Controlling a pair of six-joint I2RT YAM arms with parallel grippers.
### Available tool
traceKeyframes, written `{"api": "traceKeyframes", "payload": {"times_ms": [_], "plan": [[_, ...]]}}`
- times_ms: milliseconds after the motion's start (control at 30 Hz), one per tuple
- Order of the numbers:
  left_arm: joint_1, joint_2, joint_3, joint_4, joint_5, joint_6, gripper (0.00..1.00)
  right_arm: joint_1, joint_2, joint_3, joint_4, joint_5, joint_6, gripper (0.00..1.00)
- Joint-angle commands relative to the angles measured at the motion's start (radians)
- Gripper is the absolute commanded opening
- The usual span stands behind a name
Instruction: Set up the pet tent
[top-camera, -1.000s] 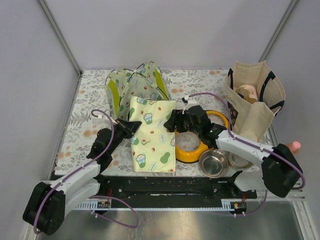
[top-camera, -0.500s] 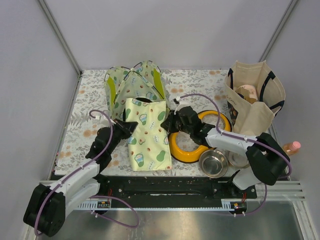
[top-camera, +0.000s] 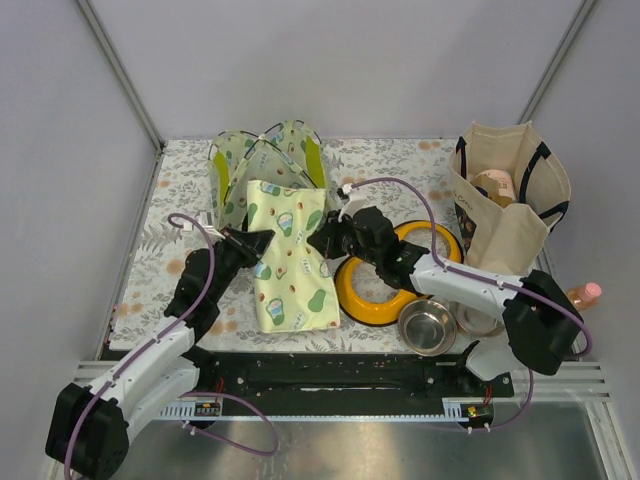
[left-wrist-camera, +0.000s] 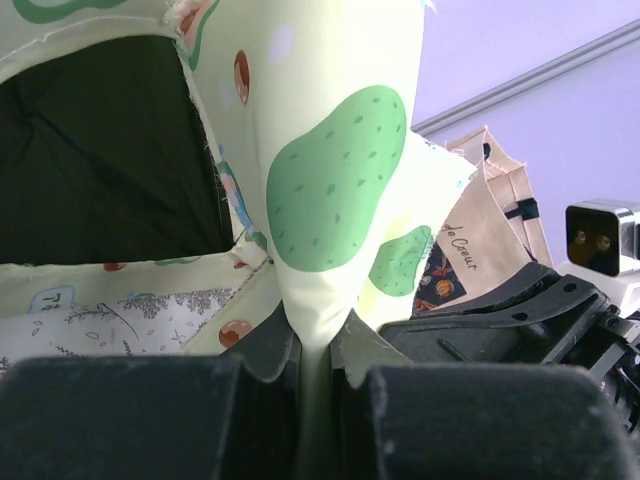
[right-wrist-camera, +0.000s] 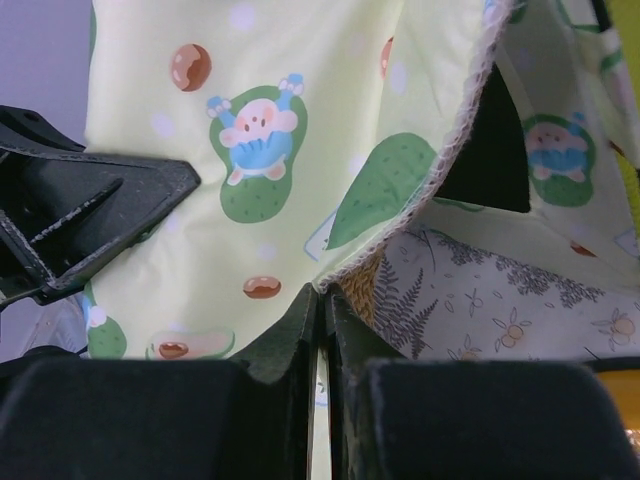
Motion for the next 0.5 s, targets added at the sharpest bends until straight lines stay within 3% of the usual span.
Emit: {"api": "traceKeyframes", "payload": {"times_ms": [0, 233, 467], "plan": [[-0.008, -0.044, -0.043, 0.081, -0.010, -0.017, 0.00, 0.059, 0.053, 0.098, 0.063, -0.032, -0.054, 0.00], [-0.006, -0.031, -0.135, 0.026, -0.134, -0.032, 0.00, 0.099, 0.199, 0.164, 0.058, -0.024, -0.062, 0.00], [-0.005, 0.124, -0.124, 0.021, -0.162, -0.050, 0.00, 0.104, 0.322, 0.224, 0.029, 0.033, -0.062, 0.01]]}}
